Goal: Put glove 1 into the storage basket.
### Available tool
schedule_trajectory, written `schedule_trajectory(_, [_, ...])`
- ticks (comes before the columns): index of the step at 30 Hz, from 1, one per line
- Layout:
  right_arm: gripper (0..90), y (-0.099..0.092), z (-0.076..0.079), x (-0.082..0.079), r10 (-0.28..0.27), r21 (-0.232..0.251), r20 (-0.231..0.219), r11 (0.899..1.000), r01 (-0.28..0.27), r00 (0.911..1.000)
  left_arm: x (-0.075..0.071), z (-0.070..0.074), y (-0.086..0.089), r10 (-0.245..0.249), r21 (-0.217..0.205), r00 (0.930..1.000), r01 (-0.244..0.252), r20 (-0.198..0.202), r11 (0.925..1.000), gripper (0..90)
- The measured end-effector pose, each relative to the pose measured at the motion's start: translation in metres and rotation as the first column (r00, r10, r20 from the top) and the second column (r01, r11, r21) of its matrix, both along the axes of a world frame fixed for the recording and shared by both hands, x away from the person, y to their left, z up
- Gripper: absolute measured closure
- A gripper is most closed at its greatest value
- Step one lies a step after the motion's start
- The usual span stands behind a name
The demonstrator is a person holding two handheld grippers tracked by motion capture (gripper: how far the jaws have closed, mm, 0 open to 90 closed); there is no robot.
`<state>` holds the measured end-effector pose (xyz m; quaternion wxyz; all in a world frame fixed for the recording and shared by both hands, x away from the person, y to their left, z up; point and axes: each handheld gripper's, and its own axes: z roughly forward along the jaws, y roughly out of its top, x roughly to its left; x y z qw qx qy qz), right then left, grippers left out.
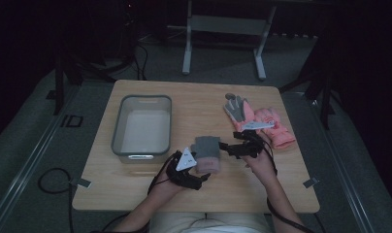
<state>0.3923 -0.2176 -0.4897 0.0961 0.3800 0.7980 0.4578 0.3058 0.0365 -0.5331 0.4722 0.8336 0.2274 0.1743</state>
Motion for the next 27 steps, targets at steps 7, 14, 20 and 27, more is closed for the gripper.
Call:
schedule_trajectory(7, [41.3, 0.017, -0.002, 0.015, 0.035, -0.054, -0.059, 0.998, -0.038, 0.9977, 0.013, -0.004, -0.016, -0.097, 0.138, 0.9952, 0.094, 0.013, 0.9859, 14.7])
schedule_trajectory(14, [63.9, 0.030, 0.000, 0.036, -0.004, -0.104, -0.069, 0.995, -0.003, 0.9976, 0.022, -0.007, -0.022, -0.130, 0.209, 0.9912, 0.123, 0.023, 0.9703, 23.3])
schedule_trajectory(20, [44.4, 0.039, -0.014, 0.055, -0.047, -0.158, -0.107, 0.987, 0.030, 0.9931, 0.019, -0.012, -0.030, -0.193, 0.285, 0.9808, 0.177, 0.030, 0.9421, 35.2])
schedule_trajectory(27, [29.8, 0.044, -0.041, 0.061, -0.069, -0.189, -0.181, 0.981, 0.034, 0.9810, 0.016, -0.014, -0.032, -0.201, 0.334, 0.9767, 0.166, 0.074, 0.9279, 40.3])
